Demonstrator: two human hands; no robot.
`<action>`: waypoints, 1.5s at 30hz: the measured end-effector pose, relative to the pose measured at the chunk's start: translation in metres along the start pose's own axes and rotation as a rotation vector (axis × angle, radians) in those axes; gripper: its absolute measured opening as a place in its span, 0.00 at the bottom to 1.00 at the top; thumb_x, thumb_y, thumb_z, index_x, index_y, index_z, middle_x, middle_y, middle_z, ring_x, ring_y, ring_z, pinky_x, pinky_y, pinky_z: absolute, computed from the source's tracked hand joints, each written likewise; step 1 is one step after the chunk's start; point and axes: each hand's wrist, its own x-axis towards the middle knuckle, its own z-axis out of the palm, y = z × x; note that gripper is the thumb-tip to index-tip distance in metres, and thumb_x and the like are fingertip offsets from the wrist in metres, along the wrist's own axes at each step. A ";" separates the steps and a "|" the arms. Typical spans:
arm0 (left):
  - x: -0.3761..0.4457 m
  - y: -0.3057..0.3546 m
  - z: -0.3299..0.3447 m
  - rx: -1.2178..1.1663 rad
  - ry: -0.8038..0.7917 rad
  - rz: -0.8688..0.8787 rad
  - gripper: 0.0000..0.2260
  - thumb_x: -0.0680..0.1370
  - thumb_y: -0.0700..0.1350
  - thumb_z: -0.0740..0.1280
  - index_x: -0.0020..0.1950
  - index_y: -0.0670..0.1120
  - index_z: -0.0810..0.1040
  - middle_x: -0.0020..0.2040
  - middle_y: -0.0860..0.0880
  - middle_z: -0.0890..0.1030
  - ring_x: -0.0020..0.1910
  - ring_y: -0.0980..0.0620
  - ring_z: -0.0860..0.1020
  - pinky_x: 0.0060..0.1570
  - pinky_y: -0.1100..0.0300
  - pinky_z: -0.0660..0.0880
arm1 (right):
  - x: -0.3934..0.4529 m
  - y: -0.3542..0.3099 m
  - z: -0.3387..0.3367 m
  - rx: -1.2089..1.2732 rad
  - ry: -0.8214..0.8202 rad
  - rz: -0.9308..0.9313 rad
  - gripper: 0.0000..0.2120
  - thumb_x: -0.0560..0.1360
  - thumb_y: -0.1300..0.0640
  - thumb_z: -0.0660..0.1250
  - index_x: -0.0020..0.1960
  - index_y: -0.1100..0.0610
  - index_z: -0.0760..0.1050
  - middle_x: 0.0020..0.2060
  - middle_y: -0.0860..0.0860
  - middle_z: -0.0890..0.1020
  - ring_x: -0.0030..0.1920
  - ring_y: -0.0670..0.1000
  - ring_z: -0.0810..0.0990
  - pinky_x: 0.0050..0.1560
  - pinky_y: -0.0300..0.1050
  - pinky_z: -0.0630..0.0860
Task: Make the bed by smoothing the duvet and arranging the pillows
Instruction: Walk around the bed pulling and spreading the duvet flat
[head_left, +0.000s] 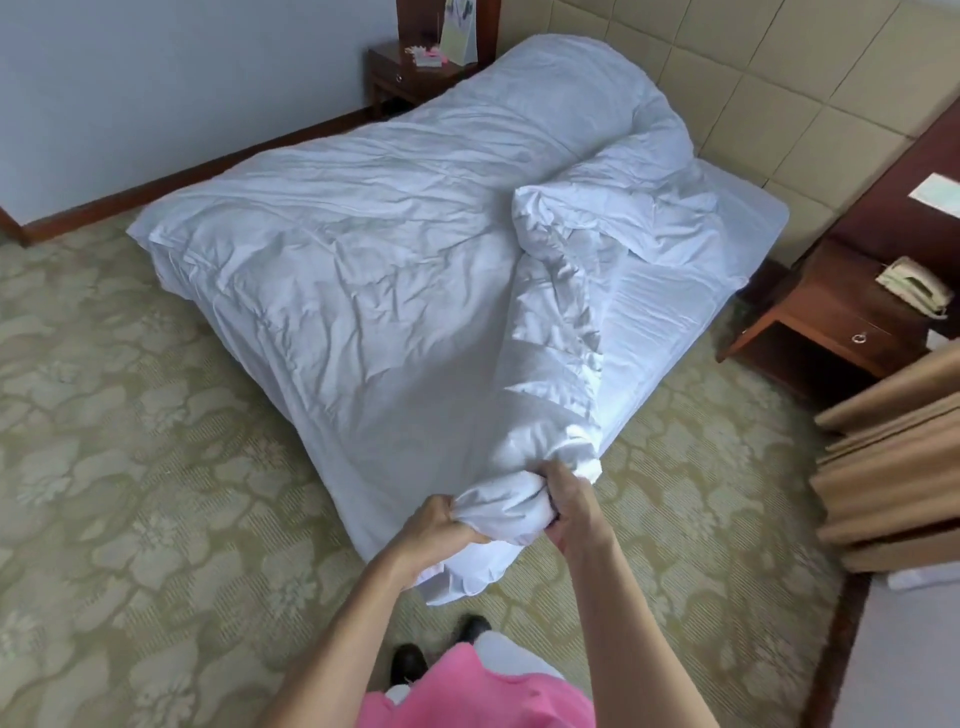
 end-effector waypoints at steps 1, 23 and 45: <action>-0.002 0.001 0.000 -0.073 -0.012 0.020 0.14 0.66 0.47 0.75 0.50 0.47 0.84 0.46 0.49 0.86 0.51 0.49 0.84 0.47 0.54 0.79 | 0.002 -0.003 0.002 -0.002 0.001 -0.003 0.07 0.70 0.59 0.67 0.46 0.63 0.76 0.39 0.59 0.81 0.41 0.58 0.82 0.42 0.50 0.79; 0.055 0.101 0.098 -1.385 0.719 -0.054 0.14 0.84 0.37 0.51 0.63 0.38 0.74 0.46 0.43 0.81 0.43 0.46 0.80 0.35 0.54 0.81 | 0.102 -0.131 -0.084 -0.504 -0.507 -0.066 0.39 0.55 0.32 0.80 0.54 0.61 0.83 0.49 0.58 0.86 0.52 0.59 0.85 0.57 0.64 0.79; -0.039 0.114 0.240 -0.994 1.087 -0.058 0.28 0.79 0.66 0.55 0.60 0.43 0.73 0.51 0.49 0.76 0.52 0.47 0.75 0.52 0.53 0.74 | 0.035 -0.124 -0.217 0.090 -0.678 0.127 0.28 0.77 0.39 0.66 0.70 0.56 0.75 0.64 0.56 0.81 0.64 0.59 0.80 0.69 0.58 0.71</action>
